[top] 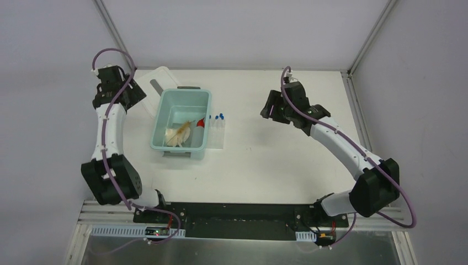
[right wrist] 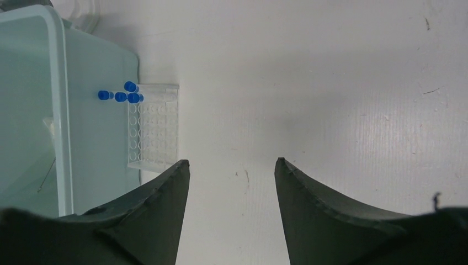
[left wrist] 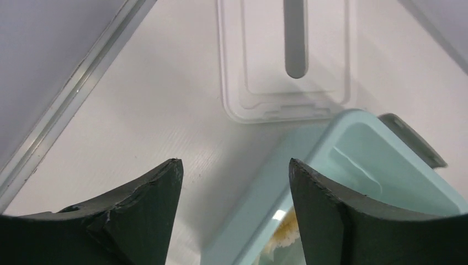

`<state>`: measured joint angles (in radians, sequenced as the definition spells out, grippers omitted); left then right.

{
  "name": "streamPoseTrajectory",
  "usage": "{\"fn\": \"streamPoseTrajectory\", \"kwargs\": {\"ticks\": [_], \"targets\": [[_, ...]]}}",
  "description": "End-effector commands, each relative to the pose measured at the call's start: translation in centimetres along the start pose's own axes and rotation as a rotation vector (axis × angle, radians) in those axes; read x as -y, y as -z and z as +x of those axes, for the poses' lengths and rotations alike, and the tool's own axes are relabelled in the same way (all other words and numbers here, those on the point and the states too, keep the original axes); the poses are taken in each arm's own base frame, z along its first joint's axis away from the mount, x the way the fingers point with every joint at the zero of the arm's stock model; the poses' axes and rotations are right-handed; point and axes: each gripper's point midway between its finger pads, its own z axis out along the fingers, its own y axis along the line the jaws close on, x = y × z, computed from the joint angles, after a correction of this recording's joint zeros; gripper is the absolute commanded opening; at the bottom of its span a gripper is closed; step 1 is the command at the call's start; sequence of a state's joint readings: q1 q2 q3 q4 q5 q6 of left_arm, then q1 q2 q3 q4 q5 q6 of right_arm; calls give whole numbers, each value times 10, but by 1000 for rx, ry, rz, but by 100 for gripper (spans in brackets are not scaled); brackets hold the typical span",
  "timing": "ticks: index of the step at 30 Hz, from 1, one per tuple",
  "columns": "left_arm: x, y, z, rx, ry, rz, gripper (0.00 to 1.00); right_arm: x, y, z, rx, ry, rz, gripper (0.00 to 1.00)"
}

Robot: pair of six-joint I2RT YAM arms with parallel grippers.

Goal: Organize the chemistry lab equipment

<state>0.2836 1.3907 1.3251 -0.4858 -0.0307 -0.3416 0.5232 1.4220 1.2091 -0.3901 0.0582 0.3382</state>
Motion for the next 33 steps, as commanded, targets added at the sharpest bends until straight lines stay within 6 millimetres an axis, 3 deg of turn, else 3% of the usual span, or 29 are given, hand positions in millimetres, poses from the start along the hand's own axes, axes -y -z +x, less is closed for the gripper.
{"fn": "streamPoseTrajectory", "kwargs": {"ticks": [1,8,16,23,33], "targets": [[-11,-47,4,-54,120,-119,69,-8,32,-27,132,-28,-31,62],[-11,-118,22,-160,164,-182,55,-5,47,-30,154,-10,-32,63],[-14,-171,46,-257,174,-239,43,-15,58,-37,173,-44,-69,63],[-15,-192,53,-290,140,-271,39,-15,77,-50,238,-51,-77,64],[-5,-202,67,-333,70,-272,38,-17,79,-51,242,-53,-88,64]]}}
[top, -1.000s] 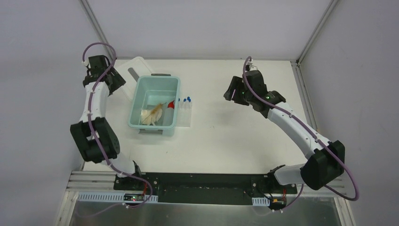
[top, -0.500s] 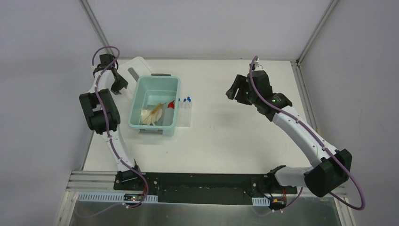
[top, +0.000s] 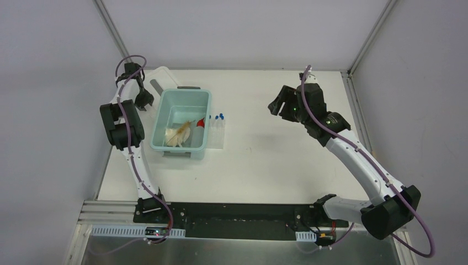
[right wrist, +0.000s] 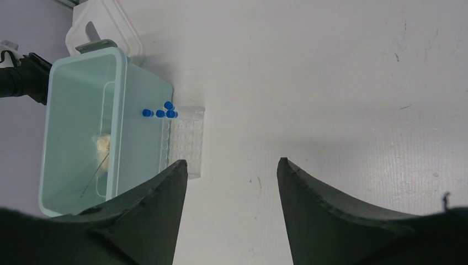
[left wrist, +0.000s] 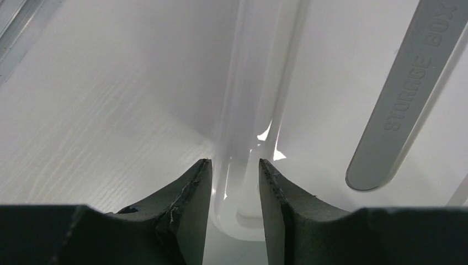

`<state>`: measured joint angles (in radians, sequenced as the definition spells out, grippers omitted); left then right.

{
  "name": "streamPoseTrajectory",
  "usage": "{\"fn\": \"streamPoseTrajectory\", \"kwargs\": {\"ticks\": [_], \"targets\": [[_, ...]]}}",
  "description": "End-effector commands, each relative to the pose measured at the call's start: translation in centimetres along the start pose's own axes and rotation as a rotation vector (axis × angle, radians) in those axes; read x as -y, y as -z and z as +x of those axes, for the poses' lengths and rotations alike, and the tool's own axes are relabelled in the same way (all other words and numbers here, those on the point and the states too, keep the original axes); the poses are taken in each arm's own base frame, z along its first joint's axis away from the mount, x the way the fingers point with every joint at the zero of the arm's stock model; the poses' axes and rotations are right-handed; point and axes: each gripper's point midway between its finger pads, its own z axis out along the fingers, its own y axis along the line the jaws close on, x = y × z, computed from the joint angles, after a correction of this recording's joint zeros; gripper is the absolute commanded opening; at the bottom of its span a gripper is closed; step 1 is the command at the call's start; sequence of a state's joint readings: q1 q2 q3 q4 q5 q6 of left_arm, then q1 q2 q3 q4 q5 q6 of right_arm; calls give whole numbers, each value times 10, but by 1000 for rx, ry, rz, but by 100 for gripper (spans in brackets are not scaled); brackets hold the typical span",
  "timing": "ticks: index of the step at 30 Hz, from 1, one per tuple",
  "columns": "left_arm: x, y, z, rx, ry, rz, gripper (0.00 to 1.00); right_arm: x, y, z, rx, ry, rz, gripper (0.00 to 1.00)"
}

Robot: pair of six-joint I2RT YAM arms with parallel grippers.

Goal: Organize the chemistry lab equipment

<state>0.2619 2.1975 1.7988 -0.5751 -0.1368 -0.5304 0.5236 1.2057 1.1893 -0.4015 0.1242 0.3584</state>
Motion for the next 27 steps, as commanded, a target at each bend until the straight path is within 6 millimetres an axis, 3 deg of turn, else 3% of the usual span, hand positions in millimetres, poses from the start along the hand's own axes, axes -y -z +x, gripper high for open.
{"fn": "streamPoseTrajectory", "kwargs": {"ticks": [1,18,23,27], "targets": [[7,3,-4,4,-48,-15,38,-12,10,-17,50,-17,-34,64],[-13,-12,32,-121,-121,-78,35,-7,13,-14,57,-36,-23,64],[-12,-13,42,-156,-127,-57,9,-4,16,-14,65,-43,-17,64],[-11,5,25,-104,-136,-48,0,-1,20,-15,74,-43,-7,64]]}}
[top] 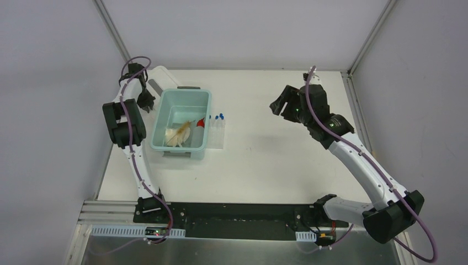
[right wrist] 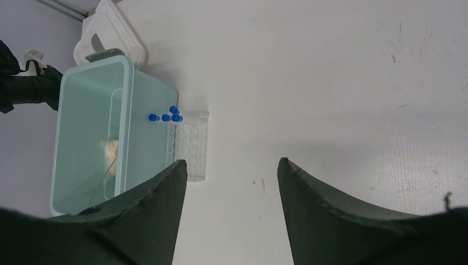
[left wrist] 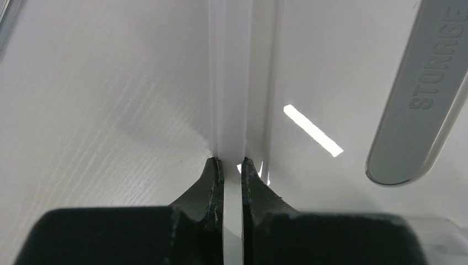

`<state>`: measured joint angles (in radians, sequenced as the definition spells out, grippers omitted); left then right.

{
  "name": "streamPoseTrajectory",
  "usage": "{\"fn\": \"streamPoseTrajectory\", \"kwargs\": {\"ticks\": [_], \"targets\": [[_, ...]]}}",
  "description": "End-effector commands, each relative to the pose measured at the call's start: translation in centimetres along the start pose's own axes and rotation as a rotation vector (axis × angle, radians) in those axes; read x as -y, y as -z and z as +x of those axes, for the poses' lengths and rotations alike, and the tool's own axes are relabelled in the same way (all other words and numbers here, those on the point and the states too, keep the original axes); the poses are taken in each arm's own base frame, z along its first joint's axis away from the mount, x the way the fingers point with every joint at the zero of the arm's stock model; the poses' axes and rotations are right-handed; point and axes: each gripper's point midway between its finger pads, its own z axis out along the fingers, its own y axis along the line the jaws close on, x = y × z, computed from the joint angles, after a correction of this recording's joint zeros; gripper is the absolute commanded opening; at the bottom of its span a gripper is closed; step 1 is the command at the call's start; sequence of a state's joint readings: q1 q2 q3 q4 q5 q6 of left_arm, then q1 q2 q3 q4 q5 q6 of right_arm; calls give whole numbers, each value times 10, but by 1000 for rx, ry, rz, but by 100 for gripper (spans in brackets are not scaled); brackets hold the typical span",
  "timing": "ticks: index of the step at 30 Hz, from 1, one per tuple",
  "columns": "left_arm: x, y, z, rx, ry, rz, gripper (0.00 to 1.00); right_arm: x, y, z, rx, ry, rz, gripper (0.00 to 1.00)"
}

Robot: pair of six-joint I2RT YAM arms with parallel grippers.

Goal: Organize the chemistry lab equipment

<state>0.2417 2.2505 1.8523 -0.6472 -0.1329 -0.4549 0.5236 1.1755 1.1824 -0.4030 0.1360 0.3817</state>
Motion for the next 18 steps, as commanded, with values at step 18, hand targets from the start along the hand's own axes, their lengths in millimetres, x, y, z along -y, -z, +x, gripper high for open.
{"fn": "streamPoseTrajectory", "kwargs": {"ticks": [18], "targets": [[-65,125,-36,241,18,-61,0,-1,20,-8,55,-44,-17,64]]}}
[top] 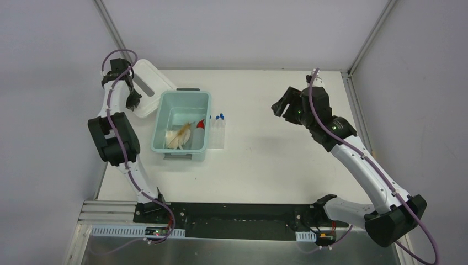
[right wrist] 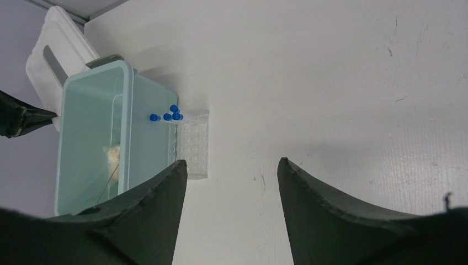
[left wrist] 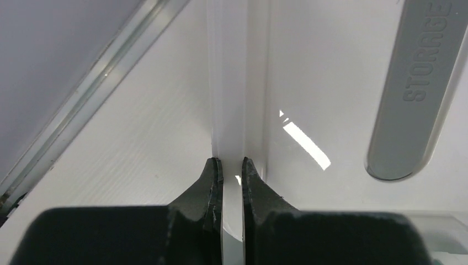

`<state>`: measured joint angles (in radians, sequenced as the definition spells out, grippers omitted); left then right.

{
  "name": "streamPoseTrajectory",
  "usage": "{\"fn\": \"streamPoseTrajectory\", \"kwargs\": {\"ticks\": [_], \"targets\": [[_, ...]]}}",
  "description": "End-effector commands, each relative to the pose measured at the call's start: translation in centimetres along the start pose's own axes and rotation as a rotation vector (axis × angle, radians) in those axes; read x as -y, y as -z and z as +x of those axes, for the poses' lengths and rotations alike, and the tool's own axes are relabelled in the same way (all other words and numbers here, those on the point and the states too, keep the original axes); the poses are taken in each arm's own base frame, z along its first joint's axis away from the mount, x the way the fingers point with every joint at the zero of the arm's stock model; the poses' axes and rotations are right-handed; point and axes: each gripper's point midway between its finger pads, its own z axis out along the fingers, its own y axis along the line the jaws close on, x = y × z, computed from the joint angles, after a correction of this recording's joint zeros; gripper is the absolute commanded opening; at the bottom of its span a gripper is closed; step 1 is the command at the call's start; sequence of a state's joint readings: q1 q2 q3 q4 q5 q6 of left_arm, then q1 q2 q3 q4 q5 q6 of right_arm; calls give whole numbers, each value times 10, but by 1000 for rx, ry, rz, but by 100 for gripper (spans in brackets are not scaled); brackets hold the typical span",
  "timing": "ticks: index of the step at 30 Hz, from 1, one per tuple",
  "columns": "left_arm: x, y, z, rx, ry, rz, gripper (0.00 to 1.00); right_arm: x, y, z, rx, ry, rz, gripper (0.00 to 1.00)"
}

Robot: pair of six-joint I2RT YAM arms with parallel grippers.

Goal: Organize the chemistry lab equipment

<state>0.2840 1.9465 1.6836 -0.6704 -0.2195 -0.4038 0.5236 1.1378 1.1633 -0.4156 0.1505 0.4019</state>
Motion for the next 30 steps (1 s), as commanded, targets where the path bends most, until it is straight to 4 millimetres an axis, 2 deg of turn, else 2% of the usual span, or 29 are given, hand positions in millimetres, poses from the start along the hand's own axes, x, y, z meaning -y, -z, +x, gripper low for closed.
{"fn": "streamPoseTrajectory", "kwargs": {"ticks": [1,6,14,18,21,26,30], "targets": [[-20,40,-23,115,6,-15,0,-5,11,-9,41,-25,-25,64],[-39,69,-31,190,1,-44,0,-7,13,-8,38,-35,-35,64],[-54,134,-38,310,-45,10,0,-9,17,-8,41,-45,-49,64],[-66,152,-42,346,-70,-23,0,-11,19,-8,40,-46,-60,64],[-67,153,-41,342,-88,-24,0,-11,19,-7,38,-46,-58,64],[-63,140,-35,302,-105,-20,0,-9,22,-4,40,-55,-56,64],[-61,140,-40,308,-86,-17,0,-4,27,-6,53,-56,-40,64]]}}
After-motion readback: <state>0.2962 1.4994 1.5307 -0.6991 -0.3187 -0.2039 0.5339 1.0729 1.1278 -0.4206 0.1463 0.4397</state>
